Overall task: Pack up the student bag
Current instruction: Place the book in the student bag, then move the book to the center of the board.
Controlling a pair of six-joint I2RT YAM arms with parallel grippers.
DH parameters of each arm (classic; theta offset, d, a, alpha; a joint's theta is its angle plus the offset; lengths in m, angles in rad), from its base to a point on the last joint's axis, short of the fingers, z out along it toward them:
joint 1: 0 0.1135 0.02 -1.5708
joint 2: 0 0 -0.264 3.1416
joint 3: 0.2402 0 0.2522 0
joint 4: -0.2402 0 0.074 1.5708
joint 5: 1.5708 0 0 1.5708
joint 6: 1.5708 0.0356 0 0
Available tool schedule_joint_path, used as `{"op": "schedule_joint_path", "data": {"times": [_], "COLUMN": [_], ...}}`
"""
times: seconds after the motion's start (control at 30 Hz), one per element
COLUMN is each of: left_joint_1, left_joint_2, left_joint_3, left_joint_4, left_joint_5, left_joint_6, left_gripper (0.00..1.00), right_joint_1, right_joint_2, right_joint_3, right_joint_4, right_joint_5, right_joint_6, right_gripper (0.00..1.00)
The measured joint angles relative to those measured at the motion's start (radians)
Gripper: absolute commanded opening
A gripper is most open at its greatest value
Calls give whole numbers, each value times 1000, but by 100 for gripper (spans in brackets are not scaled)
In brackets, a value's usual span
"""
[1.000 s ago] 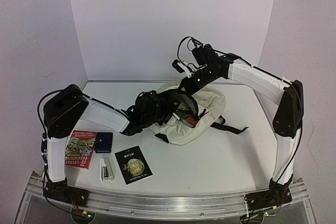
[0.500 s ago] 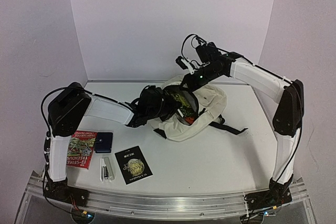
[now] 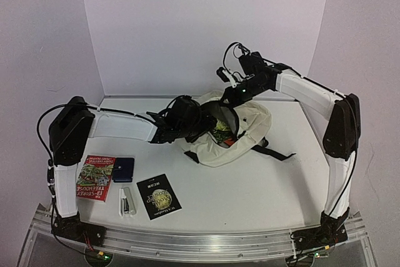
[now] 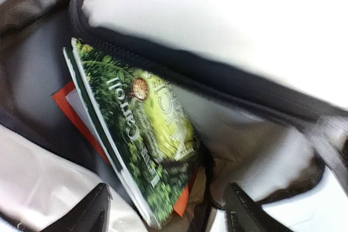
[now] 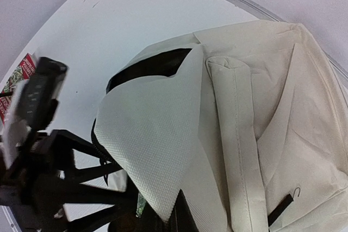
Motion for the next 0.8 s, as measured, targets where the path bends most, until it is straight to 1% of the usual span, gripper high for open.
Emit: {"op": "schedule_joint_path", "data": {"times": [0.1, 0.17, 0.2, 0.33, 0.5, 0.6, 0.7, 0.8], "left_joint_1": [-25, -38, -43, -41, 1, 18, 19, 19], "left_joint_2": [-79, -143, -180, -315, -458, -536, -638, -750], "left_joint_3": [-7, -39, -63, -169, -321, -406, -509, -601], "left_joint_4": [-80, -100, -111, -196, -365, -484, -609, -734], "left_joint_5": [-49, -71, -82, -134, -190, -237, -279, -322], "left_joint_6": [34, 40, 40, 18, -55, -137, -255, -404], "left_gripper": [91, 97, 99, 100, 100, 100, 100, 100], "right_joint_1": [-4, -4, -4, 5, 37, 61, 81, 96], "right_joint_2": [10, 14, 15, 15, 15, 15, 15, 15], "right_joint_3": [0, -3, -8, -43, -126, -152, -156, -157], "right_joint_4": [6, 10, 12, 28, 33, 28, 29, 32], "right_joint_5": [-7, -26, -41, -92, -136, -156, -170, -180], "right_joint_6": [0, 3, 6, 16, 16, 21, 22, 24], "right_gripper": [0, 0, 2, 25, 66, 85, 95, 98]}}
